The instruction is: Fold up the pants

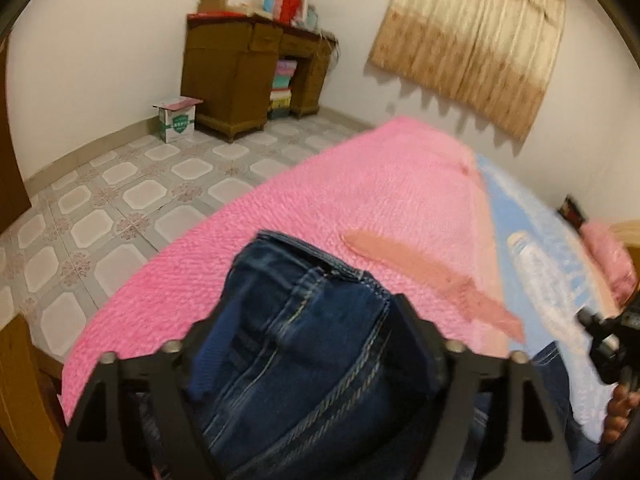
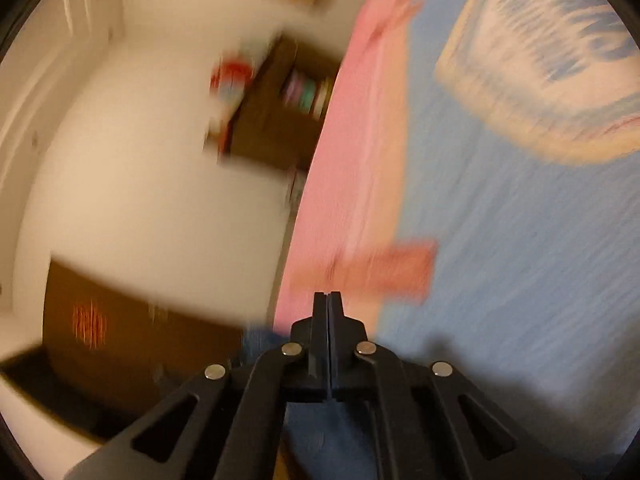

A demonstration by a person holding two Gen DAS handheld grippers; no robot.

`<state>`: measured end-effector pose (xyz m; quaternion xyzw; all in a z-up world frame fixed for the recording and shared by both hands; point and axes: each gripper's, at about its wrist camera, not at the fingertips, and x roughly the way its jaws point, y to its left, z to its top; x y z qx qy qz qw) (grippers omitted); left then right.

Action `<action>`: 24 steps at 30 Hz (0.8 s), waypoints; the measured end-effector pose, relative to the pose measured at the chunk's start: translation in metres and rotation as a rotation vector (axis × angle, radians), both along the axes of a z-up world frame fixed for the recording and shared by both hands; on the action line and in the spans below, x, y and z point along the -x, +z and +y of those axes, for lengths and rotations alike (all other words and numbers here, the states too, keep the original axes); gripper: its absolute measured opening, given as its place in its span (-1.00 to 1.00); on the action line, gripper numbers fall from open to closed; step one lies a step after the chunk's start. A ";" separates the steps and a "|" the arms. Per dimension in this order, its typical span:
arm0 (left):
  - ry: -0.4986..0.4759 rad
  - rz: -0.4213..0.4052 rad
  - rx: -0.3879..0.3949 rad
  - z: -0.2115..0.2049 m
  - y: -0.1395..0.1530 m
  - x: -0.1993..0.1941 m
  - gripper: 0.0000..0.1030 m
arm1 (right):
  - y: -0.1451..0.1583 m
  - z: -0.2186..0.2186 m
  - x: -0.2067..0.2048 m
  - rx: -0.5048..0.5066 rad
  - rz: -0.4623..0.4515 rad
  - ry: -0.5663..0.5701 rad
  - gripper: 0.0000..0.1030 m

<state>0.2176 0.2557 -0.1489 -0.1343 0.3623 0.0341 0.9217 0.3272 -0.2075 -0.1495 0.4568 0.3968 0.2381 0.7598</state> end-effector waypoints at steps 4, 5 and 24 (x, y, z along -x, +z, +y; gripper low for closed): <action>0.026 0.059 -0.070 -0.011 -0.017 -0.017 0.62 | -0.006 0.001 0.007 -0.023 0.017 0.025 -0.93; 0.034 0.047 -0.056 -0.010 -0.015 -0.015 0.61 | -0.003 0.005 0.010 -0.022 0.017 0.064 -0.93; 0.024 -0.026 0.047 0.020 -0.001 0.033 0.61 | -0.007 0.062 0.006 0.432 0.016 0.271 -0.97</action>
